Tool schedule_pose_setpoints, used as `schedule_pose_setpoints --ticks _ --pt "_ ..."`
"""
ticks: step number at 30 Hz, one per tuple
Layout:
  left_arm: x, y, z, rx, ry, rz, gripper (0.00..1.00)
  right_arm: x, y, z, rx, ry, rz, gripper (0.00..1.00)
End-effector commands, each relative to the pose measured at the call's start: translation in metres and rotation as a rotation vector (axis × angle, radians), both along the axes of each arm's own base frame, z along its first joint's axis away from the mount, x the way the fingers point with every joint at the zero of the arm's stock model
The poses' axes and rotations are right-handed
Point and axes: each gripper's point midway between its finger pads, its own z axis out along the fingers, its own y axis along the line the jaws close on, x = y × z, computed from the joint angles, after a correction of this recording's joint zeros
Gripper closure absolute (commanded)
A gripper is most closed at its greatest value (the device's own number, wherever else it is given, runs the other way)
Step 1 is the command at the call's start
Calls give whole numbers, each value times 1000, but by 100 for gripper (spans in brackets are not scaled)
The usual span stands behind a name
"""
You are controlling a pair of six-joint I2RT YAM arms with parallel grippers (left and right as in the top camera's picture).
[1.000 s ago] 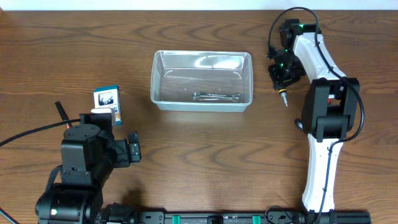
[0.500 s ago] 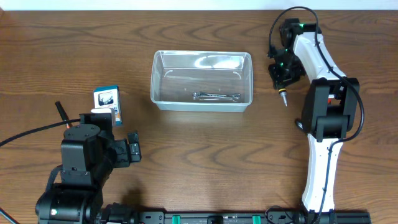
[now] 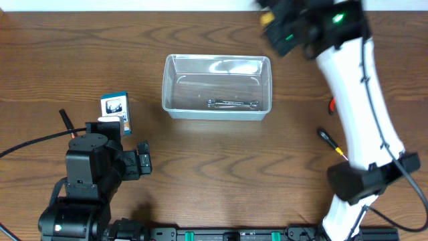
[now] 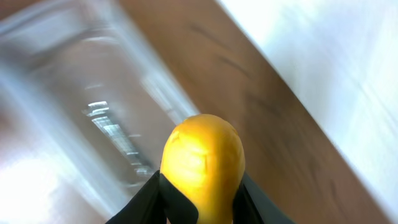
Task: Pack container
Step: 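Carry the yellow screwdriver with the right gripper into the container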
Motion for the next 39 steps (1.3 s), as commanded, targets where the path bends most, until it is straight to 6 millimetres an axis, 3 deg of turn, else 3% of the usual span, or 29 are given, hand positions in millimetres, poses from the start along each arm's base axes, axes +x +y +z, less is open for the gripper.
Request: schedule_pose_setpoints --ticks 1,5,9,14,20,24,29,31,39 --pt "0 -1 -2 0 5 -9 2 -19 52 -58 -165 67 350 99" --pt "0 -1 -2 0 5 -10 2 -20 88 -92 -192 84 447 99" --pt "0 -1 -2 0 5 -10 2 -16 105 -140 -189 163 507 99" --pt "0 -1 -2 0 5 -10 2 -15 106 -198 -213 279 530 99" --pt "0 -1 -2 0 5 -10 2 -19 104 -243 -241 371 534 99" --pt "0 -1 -2 0 5 -10 2 -22 103 -262 -250 417 535 96" --pt "0 -1 -2 0 5 -10 2 -25 101 -266 -255 435 533 94" --pt "0 -1 -2 0 5 -9 2 -25 100 -266 -255 436 532 83" --pt "0 -1 -2 0 5 -10 2 -23 97 -264 -249 437 513 64"
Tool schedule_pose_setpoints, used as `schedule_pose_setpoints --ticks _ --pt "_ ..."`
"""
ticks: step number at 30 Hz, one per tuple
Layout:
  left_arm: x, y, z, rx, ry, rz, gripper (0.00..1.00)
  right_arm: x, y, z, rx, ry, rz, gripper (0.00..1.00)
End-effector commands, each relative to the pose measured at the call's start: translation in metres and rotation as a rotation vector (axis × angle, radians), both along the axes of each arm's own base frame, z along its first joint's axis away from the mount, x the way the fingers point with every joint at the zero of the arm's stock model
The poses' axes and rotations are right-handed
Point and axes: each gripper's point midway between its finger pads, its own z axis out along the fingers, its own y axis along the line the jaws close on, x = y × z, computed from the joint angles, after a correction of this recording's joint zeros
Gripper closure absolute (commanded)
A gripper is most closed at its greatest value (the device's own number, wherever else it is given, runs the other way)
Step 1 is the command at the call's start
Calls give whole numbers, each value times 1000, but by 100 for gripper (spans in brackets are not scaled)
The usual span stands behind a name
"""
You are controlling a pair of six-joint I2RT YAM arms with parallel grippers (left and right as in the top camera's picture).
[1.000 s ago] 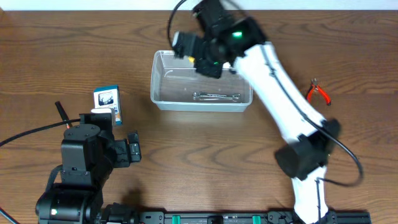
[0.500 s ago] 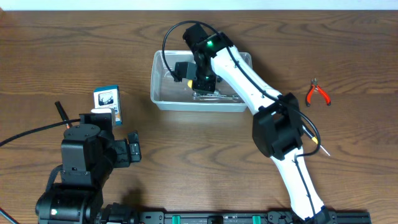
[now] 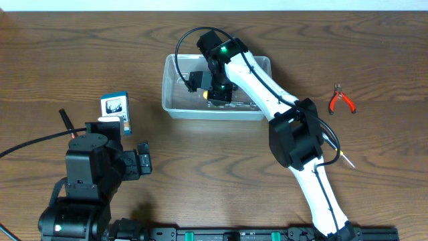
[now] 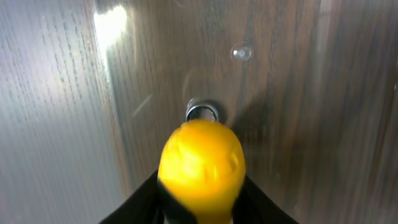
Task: Pack container
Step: 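Carry the yellow screwdriver with the right gripper into the container, then release the screwdriver and move the right gripper to the small black screwdriver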
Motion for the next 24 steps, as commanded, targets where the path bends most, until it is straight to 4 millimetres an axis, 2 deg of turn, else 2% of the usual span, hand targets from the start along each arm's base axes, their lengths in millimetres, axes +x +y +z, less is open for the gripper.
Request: schedule_pose_setpoints --ticks 1,3,4,7,9,13,14,15,16,18,19,20,24 --pt "0 -1 -2 0 5 -9 2 4 -2 4 20 1 -14 60" --pt "0 -1 -2 0 5 -10 2 8 -3 13 31 -16 -27 47" --pt "0 -1 -2 0 5 -10 2 9 -4 15 35 -22 -31 47" --pt "0 -1 -2 0 5 -9 2 15 -8 40 58 -68 -42 46" --pt "0 -1 -2 0 5 -10 2 20 -13 61 71 -108 -71 47" --pt "0 -1 -2 0 5 -10 2 34 -39 126 125 -214 -249 43" --pt "0 -1 -2 0 5 -9 2 38 -50 145 145 -242 -320 33" --pt "0 -1 -2 0 5 -9 2 43 -67 167 168 -277 -421 1" --pt "0 -1 -2 0 5 -9 2 48 -90 192 192 -312 -543 1" --pt "0 -1 -2 0 5 -9 2 47 -124 219 224 -332 -680 1" --pt "0 -1 -2 0 5 -9 2 45 -140 229 231 -335 -736 1" --pt "0 -1 -2 0 5 -9 2 38 -163 240 232 -331 -812 1" --pt "0 -1 -1 0 5 -9 2 8 -235 267 216 -309 -1036 1"
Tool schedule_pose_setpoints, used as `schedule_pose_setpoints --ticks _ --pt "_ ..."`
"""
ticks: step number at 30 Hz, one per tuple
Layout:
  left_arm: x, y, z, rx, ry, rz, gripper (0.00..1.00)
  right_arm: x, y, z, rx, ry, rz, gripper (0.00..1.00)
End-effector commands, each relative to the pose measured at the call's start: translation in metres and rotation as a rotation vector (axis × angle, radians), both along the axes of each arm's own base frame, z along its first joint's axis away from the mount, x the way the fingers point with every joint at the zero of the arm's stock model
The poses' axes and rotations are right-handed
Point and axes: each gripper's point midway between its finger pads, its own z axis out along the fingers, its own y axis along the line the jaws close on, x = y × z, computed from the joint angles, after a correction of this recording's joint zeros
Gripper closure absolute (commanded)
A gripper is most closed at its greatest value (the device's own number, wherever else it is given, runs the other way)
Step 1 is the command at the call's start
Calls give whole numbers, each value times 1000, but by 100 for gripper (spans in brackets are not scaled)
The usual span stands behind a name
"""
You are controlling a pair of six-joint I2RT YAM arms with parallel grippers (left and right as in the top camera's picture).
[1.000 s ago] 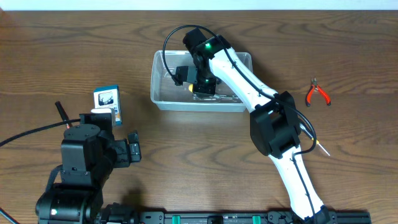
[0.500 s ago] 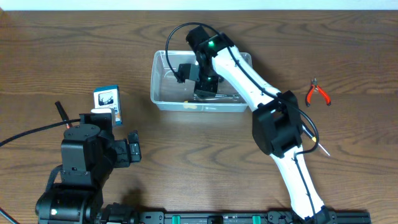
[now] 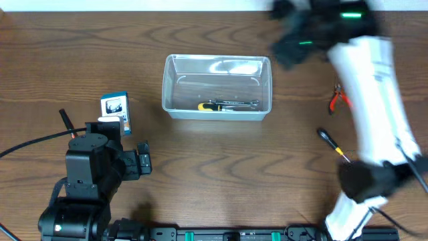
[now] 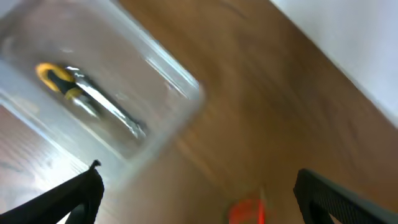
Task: Pack container
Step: 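Release the screwdriver and move the right gripper to the small black screwdriver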
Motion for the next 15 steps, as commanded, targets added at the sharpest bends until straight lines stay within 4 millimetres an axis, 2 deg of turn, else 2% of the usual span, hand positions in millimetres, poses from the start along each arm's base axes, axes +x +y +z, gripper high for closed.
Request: schedule_pose_setpoints --ticks 1,5,9,12,15 --pt "0 -1 -2 0 5 -9 2 -19 -46 18 66 20 -238 1" --pt "0 -1 -2 1 5 -10 2 -53 -84 38 81 31 -351 1" --pt "-1 -1 -2 6 6 -15 2 -90 -95 49 98 57 -418 1" --pt "-1 0 -2 6 10 -14 2 -120 -88 55 133 83 -450 1" --pt "-1 -1 -2 5 11 -14 2 -157 -54 58 242 108 -337 1"
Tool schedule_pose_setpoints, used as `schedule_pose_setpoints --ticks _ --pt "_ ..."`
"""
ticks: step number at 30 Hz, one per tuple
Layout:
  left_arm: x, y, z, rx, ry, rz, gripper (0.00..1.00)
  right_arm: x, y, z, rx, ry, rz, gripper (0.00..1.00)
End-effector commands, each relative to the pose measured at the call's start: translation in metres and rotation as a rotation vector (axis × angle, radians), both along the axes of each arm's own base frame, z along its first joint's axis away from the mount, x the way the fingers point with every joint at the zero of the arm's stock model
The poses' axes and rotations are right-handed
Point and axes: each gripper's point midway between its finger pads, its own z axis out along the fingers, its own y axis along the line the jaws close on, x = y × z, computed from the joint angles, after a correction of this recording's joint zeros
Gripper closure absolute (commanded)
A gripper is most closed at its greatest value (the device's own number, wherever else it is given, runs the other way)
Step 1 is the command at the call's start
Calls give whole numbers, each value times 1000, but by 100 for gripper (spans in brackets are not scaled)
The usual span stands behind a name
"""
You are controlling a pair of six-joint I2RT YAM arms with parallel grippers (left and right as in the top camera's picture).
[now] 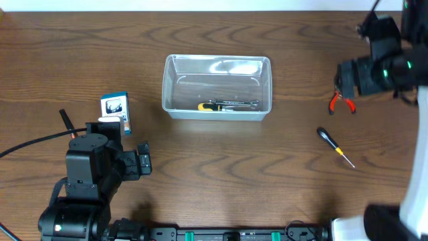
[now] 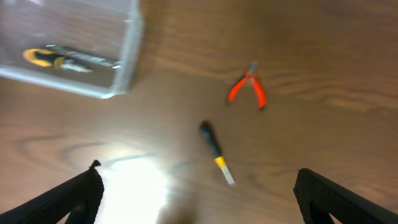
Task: Pack container
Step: 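Release the screwdriver and move the right gripper to the small black screwdriver, then lower the right gripper onto the small black screwdriver handle and grasp it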
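The clear plastic container [image 1: 171, 67] sits mid-table and holds a yellow-handled screwdriver [image 1: 206, 106] beside a metal wrench [image 1: 239, 104]; both also show in the right wrist view inside the container [image 2: 129, 56], the screwdriver [image 2: 43, 57] at its left. Red pliers [image 1: 341, 100] [image 2: 247, 90] and a black-handled screwdriver [image 1: 333, 146] [image 2: 214, 151] lie on the wood at the right. My right gripper [image 1: 354, 75] [image 2: 199, 196] hangs open and empty high over the pliers. The left gripper [image 1: 142, 164] rests at the near left, its jaws unclear.
A small blue-and-white box [image 1: 116, 107] stands left of the container, by the left arm [image 1: 90, 167]. A dark pen-like item [image 1: 65, 119] lies at the far left. The table's far edge [image 1: 200, 9] meets a white wall.
My right gripper has moved from the container's far right corner out to the right side of the table, above the pliers. It stays open. The left arm is unchanged.
My right gripper held the yellow-handled screwdriver near the container's far right corner. Then it was down inside the container, still shut on it. Then the screwdriver lay by the wrench and the gripper was open. Now it hangs over the pliers.
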Motion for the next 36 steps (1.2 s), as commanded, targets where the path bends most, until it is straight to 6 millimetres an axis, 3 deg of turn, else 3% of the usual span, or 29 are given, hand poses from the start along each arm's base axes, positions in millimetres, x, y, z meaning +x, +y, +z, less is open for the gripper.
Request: schedule_pose_setpoints --ticks 1,7,9,12,16,19,26,31,36 --pt "-1 -1 -2 1 7 -11 2 -48 39 9 152 -16 63 1" --pt "-1 -1 -2 -13 11 4 2 -136 58 -33 200 54 79 1" --pt "-2 -1 -3 -14 13 4 2 -154 57 -48 190 32 104 1" --pt "-2 -1 -3 -13 13 4 2 -164 41 -64 81 -53 157 1" --pt "-2 -1 -3 -13 14 4 2 -153 6 -70 -181 -141 213 1" --pt "-3 -1 -4 -13 22 4 2 -144 5 -78 -269 -122 340 1" --pt "-7 0 -7 -10 42 4 2 -134 3 -144 -325 143 520 1" --pt "-7 0 -7 -10 40 4 2 -88 4 -177 -330 150 516 1" --pt "-7 0 -7 -9 41 3 2 -56 -13 -207 -322 215 479 1"
